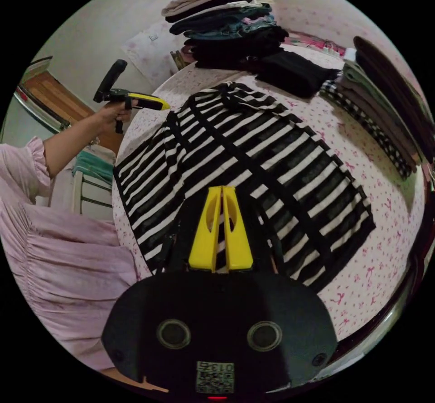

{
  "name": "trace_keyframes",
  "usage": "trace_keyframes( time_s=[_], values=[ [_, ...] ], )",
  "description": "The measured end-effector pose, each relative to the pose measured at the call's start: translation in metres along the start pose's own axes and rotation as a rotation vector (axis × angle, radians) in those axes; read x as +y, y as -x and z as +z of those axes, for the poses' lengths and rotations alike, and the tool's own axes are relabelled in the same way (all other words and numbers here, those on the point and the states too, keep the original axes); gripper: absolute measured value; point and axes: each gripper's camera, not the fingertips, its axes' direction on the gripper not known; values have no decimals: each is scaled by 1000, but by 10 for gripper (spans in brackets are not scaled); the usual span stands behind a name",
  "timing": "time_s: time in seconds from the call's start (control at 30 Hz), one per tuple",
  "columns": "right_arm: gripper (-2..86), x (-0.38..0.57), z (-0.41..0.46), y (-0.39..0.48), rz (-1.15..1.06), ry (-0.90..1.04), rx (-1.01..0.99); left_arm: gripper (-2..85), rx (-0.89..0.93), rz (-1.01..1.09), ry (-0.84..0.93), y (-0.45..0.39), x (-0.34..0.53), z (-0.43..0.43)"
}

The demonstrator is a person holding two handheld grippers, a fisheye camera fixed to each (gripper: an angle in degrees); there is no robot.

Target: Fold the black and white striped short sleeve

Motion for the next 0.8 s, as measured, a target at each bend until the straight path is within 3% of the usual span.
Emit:
trace_keyframes(
  time_s=[0.23,0.37,0.5,0.57,0.63,0.8],
  values=[
    [4,-34,43,21,-104,68,-7,0,-116,71,133,-4,-15,46],
    [6,-21,47,-3,-26,79,3,1,-32,36,154,22,-11,36],
    [16,9,18,-40,65,19,43,12,38,-41,96,33,-16,16],
    [29,23,0,-58,108,-9,95,32,36,-44,-21,27,-25,-8],
    [47,36,-16,-78,151,-33,175,57,47,37,-50,5,-43,-14],
    [87,35,-37,-129,188,31,298,95,-120,415,5,-111,-101,9]
  ],
)
